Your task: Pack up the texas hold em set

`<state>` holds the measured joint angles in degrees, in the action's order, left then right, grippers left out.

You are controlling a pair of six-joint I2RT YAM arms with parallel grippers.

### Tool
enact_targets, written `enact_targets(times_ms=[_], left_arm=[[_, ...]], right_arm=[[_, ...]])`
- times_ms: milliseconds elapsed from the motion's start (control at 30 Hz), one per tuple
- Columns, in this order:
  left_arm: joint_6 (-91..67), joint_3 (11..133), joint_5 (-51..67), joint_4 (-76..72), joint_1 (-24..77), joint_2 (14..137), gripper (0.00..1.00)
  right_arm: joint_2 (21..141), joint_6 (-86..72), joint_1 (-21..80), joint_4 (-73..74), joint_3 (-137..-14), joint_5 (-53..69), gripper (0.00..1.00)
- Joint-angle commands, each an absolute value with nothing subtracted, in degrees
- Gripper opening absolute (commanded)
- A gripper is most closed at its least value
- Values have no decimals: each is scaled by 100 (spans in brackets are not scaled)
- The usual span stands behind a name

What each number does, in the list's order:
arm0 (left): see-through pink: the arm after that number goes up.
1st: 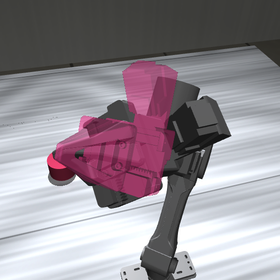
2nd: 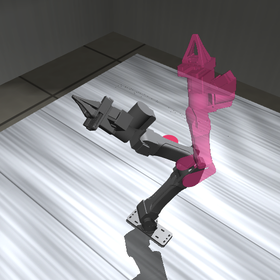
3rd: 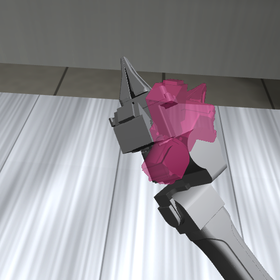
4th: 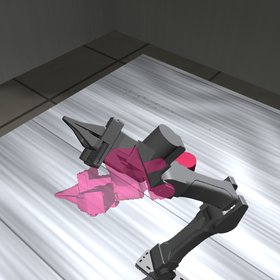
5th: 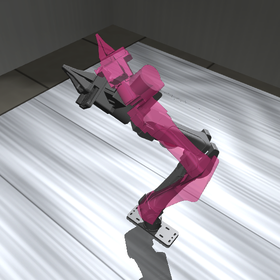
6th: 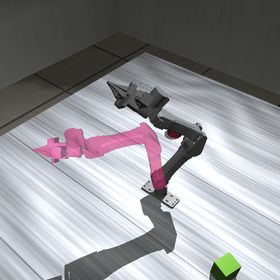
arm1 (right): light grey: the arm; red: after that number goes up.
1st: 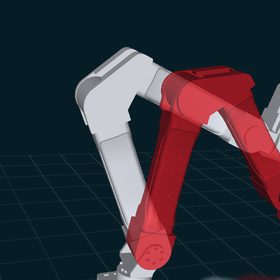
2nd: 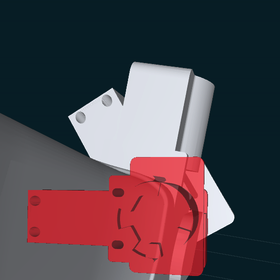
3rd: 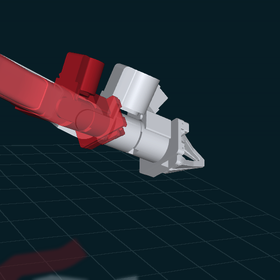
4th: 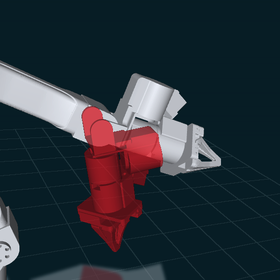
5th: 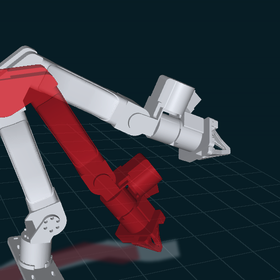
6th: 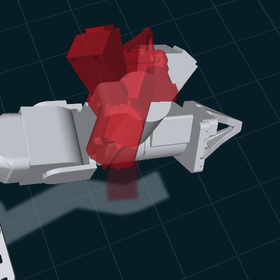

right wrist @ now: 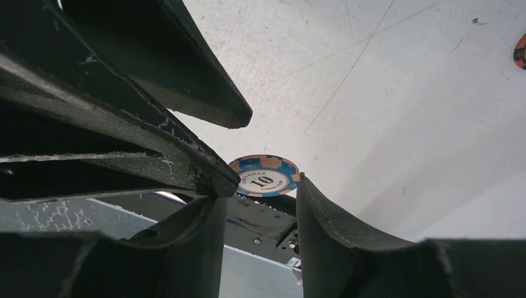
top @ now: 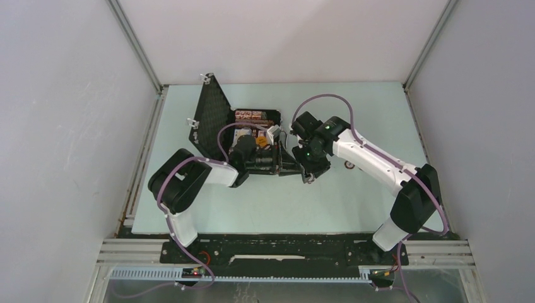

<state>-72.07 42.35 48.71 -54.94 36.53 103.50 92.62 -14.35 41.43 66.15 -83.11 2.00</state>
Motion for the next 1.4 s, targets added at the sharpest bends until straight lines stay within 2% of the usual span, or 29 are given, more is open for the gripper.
enact_targets(times_ms=[0,167,400,600,700,933,1167,1367], left_arm=[[-6996,4610,5509,-5654,3833,10243,46],[-6917,4658,5628,-5615,3865,10333,43],[-6578,4649,5454,-5098,3874,10290,44],[-5999,4647,5506,-4470,3871,10052,46],[-5687,4643,5478,-4049,3874,9957,42],[-5613,4605,5604,-4043,3875,9925,37],[-5622,4588,5643,-4043,3916,9794,29],[-5425,4574,5494,-3708,3971,9719,27]], right_arm=[[9086,-1235,4240,6444,-8472,247,0],[9160,-994,4263,6392,-8456,316,0],[9267,-534,4272,6166,-8364,142,0],[9078,-42,4416,5663,-7973,619,0],[9104,-18,4466,5563,-7927,432,0],[9168,196,4511,5339,-7937,66,0],[9291,385,4736,5297,-8074,-541,0],[9466,595,4857,5424,-8308,-753,0]])
